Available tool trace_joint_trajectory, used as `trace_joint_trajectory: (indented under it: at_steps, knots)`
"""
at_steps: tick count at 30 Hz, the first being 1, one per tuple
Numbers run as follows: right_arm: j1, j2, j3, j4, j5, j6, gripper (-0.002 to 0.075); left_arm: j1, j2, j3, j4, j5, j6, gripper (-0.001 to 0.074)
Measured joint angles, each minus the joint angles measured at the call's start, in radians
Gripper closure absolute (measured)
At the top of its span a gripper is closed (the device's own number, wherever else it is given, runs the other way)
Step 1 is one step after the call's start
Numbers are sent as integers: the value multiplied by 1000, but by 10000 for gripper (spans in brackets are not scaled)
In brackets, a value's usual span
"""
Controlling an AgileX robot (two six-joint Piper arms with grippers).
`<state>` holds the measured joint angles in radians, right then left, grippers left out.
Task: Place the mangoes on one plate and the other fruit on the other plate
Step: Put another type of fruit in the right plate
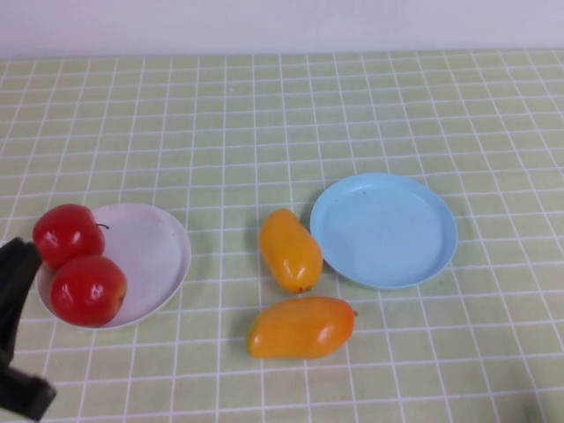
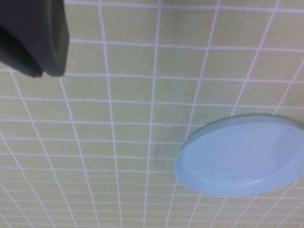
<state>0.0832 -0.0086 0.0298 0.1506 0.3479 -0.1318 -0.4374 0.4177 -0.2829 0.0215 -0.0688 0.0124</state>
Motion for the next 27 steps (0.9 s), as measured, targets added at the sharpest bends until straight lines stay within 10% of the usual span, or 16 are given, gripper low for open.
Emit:
trace_joint_trajectory:
  at_steps: [8, 27]
  knots:
    - [0, 0, 0, 0, 0, 0, 742, 128, -226, 179, -99, -113, 109, 731]
    - [0, 0, 2, 0, 0, 0, 742, 430, -427, 308, -99, 243, 126, 731]
